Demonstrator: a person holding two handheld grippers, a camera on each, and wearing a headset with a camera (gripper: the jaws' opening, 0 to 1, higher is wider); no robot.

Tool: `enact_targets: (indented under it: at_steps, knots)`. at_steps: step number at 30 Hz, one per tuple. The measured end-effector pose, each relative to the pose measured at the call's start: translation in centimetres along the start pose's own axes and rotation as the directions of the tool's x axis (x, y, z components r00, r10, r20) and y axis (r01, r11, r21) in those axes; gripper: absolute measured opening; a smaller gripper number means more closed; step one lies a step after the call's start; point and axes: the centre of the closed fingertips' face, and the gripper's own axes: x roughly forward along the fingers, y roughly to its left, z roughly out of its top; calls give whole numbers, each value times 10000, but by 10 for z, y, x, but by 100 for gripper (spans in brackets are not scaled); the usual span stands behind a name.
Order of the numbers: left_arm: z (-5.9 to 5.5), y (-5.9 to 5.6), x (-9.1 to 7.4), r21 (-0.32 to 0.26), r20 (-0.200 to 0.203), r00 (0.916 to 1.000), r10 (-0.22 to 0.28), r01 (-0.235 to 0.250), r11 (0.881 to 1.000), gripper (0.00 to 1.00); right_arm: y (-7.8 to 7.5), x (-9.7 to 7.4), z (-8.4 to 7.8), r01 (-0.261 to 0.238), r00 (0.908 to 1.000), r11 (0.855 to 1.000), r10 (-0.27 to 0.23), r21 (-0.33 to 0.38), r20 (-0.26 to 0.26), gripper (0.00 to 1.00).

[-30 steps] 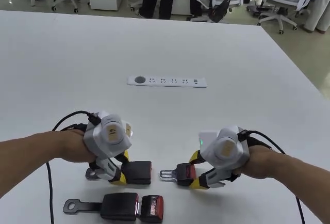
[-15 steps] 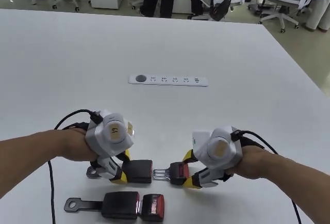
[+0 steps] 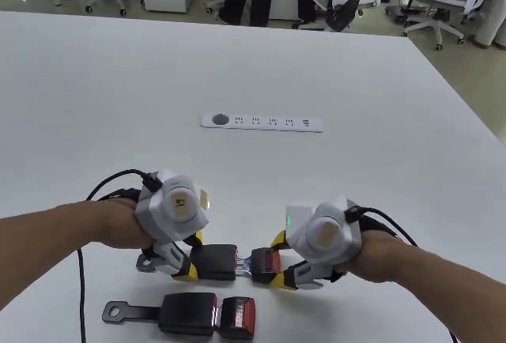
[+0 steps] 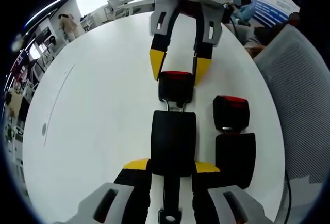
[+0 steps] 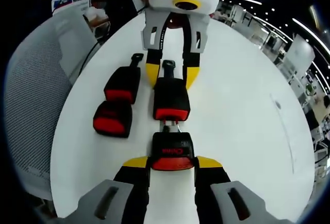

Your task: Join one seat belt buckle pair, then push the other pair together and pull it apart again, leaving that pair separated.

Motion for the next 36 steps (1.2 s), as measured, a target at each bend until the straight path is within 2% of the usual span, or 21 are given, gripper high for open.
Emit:
enact_targets:
  at_steps: [4,14,23,33,36]
  knots:
    - [1,0,0,-15,11,10000,11,-11,10000,31,0,1,0,13,9999,9998,-15,217,99,29]
    - [2,-2,1,43,-44,9998,168,-167,9999,31,-1,2,2,55,9997,9998,-59,182,224,28]
    - [0,0,2,-119,-33,9998,206,-207,9997,30,-2,3,2,129,9998,9982,-137,589,138,28]
    - [1,-1,2,-164,-40,9998,198,-198,9997,30,-3,6,3,8,10000,9986,-11,522,47,27]
    - [1,-1,2,-203,-19,9998,204,-204,9996,30,-2,10,11,-16,9997,9981,2,612,224,27]
